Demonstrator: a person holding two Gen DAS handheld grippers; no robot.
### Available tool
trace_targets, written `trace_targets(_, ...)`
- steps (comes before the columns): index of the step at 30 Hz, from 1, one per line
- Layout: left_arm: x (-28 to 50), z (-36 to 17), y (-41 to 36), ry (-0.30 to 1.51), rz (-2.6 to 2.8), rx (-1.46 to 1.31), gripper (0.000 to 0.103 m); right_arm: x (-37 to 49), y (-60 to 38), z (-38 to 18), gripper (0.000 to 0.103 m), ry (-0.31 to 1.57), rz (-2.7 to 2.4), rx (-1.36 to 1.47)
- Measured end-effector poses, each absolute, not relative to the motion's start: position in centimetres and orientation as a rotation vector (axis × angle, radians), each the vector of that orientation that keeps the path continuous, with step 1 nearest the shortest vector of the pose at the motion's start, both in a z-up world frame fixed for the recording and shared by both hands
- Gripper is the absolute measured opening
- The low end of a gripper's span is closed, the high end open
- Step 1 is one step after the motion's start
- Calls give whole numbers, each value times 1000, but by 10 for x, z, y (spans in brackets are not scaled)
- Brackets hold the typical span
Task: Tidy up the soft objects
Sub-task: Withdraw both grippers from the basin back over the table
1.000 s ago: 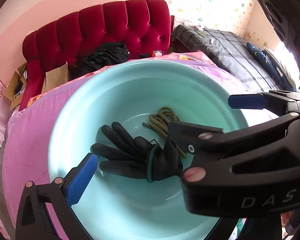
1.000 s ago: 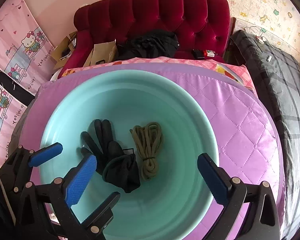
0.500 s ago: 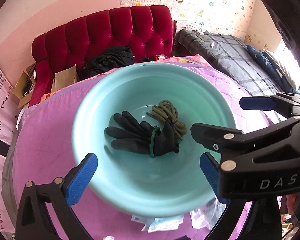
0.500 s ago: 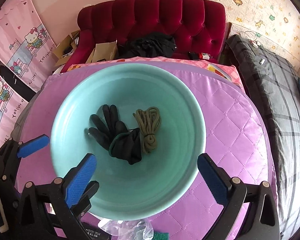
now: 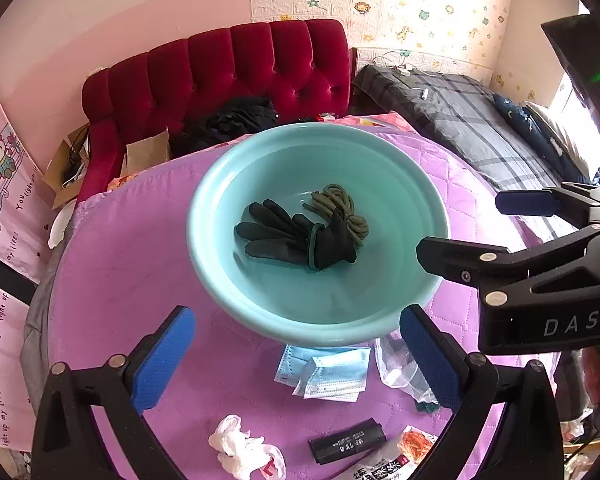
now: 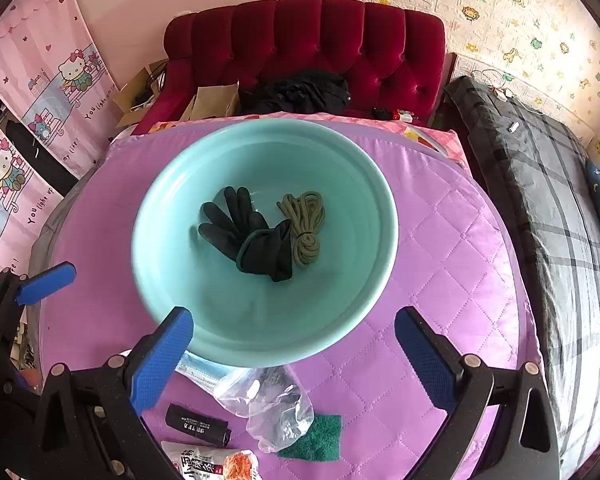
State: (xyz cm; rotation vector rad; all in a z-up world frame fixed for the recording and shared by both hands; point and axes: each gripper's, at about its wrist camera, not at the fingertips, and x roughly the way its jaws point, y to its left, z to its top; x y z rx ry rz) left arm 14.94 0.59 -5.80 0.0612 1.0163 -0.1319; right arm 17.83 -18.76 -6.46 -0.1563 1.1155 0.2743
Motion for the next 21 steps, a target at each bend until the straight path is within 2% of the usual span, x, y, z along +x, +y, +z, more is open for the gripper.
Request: trace_targets(21, 65, -43, 10, 992, -123, 88, 103, 98, -201, -50, 103, 1094, 273, -169)
